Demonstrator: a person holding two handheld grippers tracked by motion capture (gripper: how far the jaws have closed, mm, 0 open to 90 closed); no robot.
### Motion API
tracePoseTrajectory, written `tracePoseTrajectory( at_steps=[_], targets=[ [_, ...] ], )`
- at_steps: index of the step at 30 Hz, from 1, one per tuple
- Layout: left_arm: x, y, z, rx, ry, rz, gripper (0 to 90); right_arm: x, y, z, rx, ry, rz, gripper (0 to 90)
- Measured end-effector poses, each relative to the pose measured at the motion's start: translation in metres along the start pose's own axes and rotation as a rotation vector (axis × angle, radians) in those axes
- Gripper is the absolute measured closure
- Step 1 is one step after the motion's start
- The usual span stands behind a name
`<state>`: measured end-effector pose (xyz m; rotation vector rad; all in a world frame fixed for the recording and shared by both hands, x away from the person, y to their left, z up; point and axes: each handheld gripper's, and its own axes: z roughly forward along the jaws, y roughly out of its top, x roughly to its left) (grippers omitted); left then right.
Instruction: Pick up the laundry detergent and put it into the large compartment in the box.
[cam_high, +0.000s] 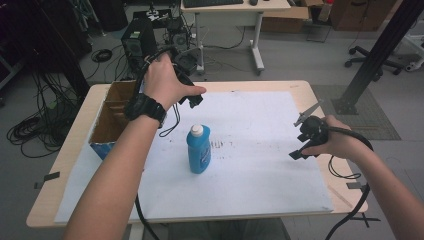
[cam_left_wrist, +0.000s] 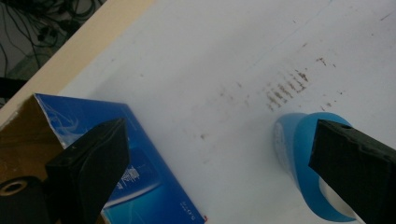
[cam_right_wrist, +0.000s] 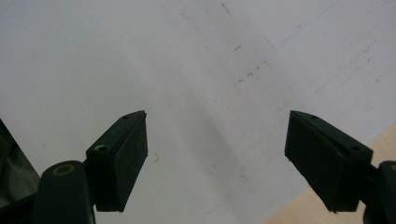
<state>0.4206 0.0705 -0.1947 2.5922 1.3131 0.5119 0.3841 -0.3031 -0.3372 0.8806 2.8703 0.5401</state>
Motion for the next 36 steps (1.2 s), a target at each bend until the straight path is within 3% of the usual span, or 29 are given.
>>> tracePoseTrajectory(
  at_steps=[18, 36],
  targets=[
    [-0.015, -0.004, -0.002, 0.036, -0.018, -0.002, 5.5, -0.001, 0.0, 0.001, 0.006, 0.001, 0.004, 21.1],
    [-0.03, -0.004, -0.001, 0.069, -0.105, -0.042, 5.5, 0.0, 0.002, 0.004, 0.007, 0.003, -0.001, 21.0]
  ],
)
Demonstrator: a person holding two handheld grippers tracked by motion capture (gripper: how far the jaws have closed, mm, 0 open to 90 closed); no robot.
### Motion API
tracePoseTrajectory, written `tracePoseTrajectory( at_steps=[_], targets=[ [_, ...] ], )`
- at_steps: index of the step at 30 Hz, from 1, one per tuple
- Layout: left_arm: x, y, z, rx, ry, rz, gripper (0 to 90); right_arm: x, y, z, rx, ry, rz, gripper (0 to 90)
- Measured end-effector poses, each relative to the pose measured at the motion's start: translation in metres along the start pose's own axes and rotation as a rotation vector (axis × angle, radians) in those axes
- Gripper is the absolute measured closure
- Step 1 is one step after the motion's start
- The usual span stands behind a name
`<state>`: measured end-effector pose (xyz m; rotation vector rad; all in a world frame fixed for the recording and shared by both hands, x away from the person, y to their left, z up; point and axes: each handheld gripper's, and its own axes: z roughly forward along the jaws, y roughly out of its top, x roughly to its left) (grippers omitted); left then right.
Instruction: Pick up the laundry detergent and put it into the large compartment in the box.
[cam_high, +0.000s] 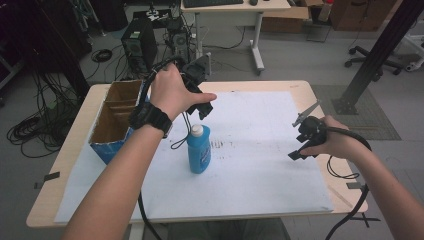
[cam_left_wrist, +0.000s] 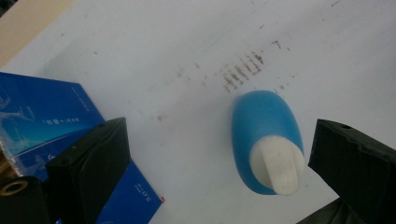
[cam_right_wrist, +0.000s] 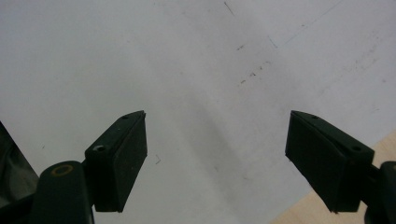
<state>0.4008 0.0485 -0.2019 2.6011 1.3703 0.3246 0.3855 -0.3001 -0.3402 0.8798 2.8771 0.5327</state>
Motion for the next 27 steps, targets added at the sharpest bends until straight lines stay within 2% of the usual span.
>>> tracePoseTrajectory(
  at_steps=[7, 9, 17, 27],
  targets=[
    [-0.008, 0.001, 0.0, 0.026, -0.029, -0.009, 5.5, 0.0, 0.0, 0.0, -0.001, 0.0, 0.001, 20.9],
    [-0.01, 0.001, 0.002, 0.036, -0.048, -0.026, 5.3, 0.001, 0.0, 0.0, -0.001, 0.002, 0.001, 20.9],
    [-0.016, -0.001, 0.008, 0.055, -0.06, -0.035, 5.8, 0.001, 0.0, 0.002, 0.0, 0.006, 0.0, 20.9],
    [-0.024, -0.003, 0.018, 0.075, -0.073, -0.021, 5.8, 0.001, -0.001, 0.003, -0.004, 0.008, 0.002, 20.9]
  ],
)
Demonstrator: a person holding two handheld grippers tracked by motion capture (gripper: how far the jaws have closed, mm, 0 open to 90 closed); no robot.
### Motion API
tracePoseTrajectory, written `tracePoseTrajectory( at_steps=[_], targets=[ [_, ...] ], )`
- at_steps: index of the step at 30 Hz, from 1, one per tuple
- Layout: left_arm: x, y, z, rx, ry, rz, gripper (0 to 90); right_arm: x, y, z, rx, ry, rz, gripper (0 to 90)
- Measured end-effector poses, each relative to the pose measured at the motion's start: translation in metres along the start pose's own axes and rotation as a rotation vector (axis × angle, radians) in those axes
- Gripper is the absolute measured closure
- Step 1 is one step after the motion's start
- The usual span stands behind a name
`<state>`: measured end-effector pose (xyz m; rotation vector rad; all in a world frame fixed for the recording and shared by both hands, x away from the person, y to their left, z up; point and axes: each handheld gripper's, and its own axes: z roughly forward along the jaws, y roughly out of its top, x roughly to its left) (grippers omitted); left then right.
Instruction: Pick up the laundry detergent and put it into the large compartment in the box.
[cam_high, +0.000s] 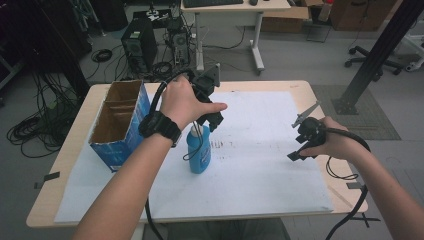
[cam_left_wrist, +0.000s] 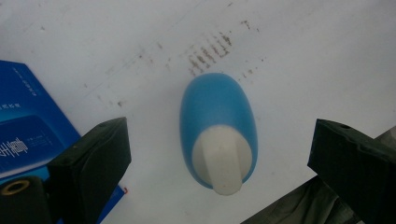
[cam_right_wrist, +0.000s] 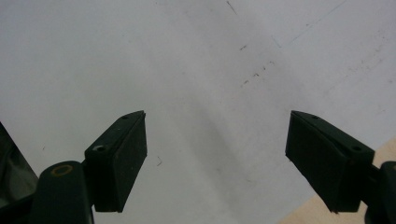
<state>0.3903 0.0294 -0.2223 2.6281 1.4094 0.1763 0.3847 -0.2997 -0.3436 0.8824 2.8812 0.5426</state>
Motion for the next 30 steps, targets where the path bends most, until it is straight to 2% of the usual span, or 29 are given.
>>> tracePoseTrajectory(
  at_steps=[23, 30],
  targets=[
    [0.0005, -0.0059, 0.0058, -0.01, 0.008, -0.019, 6.4, 0.0019, 0.0, 0.0024, 0.005, 0.0, -0.001, 20.9],
    [-0.0013, -0.0073, 0.0101, -0.007, 0.031, -0.03, 6.8, 0.0028, -0.0004, 0.0016, 0.003, -0.002, -0.003, 20.9]
  ],
)
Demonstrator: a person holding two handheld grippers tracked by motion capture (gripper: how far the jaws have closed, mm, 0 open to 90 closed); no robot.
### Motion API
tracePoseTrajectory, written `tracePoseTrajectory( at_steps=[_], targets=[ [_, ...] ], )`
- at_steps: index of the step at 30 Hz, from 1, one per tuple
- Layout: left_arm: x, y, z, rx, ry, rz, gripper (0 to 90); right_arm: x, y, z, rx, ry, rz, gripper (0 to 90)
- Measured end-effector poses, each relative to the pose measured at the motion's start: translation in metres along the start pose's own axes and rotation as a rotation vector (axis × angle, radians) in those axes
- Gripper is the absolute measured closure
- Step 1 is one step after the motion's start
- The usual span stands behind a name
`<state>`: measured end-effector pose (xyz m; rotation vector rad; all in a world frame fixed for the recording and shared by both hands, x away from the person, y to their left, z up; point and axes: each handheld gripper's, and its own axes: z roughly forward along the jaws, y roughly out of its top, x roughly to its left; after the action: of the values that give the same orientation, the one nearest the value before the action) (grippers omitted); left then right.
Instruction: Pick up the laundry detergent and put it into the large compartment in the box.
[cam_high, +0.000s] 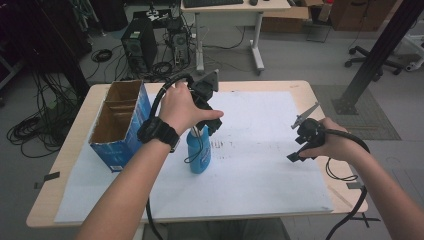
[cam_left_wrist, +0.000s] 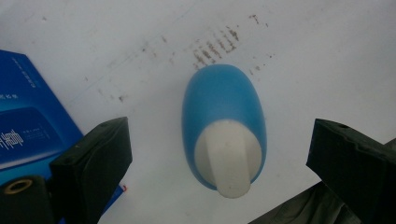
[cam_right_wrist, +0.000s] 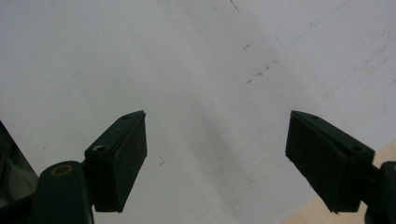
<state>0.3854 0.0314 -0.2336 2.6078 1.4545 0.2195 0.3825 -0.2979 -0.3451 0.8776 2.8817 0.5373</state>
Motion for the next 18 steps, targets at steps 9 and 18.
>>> tracePoseTrajectory(
  at_steps=[9, 18],
  targets=[
    [0.0, -0.002, 0.01, 0.013, 0.001, -0.014, 6.6, 0.001, -0.001, 0.002, 0.003, 0.001, -0.001, 20.8],
    [0.0, -0.001, 0.021, 0.03, 0.008, -0.016, 6.7, 0.0, -0.002, 0.002, 0.003, 0.002, 0.004, 20.8]
  ],
)
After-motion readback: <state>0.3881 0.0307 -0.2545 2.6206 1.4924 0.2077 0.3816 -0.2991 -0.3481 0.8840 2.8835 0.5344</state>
